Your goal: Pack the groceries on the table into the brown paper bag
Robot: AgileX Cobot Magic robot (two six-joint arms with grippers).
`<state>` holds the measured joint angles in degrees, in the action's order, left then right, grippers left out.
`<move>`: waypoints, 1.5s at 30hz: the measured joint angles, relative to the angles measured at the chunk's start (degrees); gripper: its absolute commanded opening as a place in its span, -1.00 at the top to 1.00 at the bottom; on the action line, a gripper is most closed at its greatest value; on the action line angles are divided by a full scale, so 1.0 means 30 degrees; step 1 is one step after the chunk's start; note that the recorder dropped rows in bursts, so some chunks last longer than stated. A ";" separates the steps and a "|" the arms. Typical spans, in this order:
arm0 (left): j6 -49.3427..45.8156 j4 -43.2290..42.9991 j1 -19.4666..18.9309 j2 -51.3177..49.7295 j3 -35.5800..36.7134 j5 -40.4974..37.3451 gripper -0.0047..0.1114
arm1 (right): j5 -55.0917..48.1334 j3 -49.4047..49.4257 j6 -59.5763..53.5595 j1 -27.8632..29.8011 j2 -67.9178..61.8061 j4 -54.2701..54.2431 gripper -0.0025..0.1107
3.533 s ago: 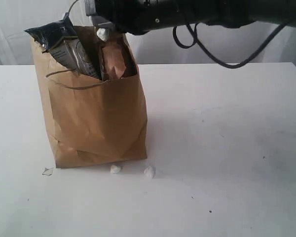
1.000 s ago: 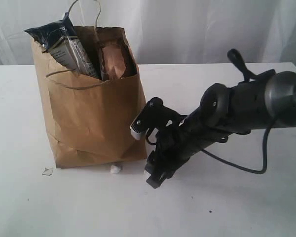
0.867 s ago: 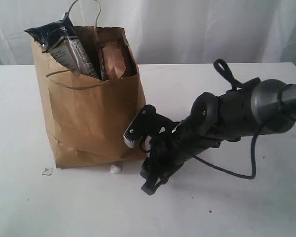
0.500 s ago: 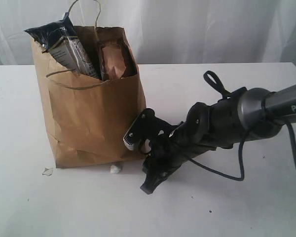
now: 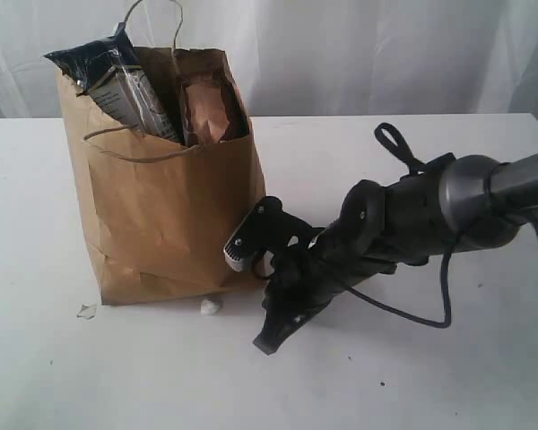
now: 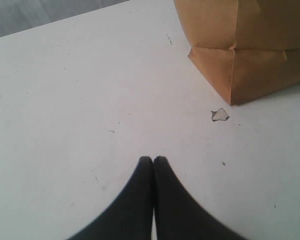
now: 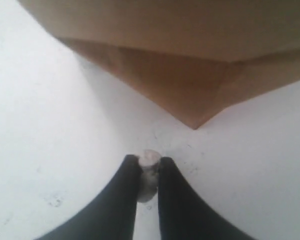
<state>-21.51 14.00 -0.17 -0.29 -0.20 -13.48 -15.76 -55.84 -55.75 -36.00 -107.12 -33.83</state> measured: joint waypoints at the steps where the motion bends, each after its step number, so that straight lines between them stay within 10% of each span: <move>1: 0.0000 0.0000 0.0000 0.0000 0.0000 0.0000 0.92 | -0.0323 0.0000 0.0311 0.0000 0.0371 0.0000 0.94; 18: 0.0000 0.0000 0.0000 0.0000 0.0000 0.0000 0.92 | -1.0467 -0.0231 0.3099 0.0000 1.1965 -0.1327 0.94; 30: 0.0000 0.0000 0.0000 0.0000 0.0000 0.0000 0.92 | -0.0454 -0.1847 -0.0679 0.0000 1.2980 -0.3135 0.94; 45: 0.0000 0.0000 0.0000 0.0000 0.0000 0.0000 0.92 | 0.2259 -0.4376 -0.1909 -0.1577 0.7700 -0.3371 0.92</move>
<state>-21.51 14.00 -0.17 -0.29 -0.20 -13.48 -8.98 -68.97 -61.48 -40.73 -84.02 -43.94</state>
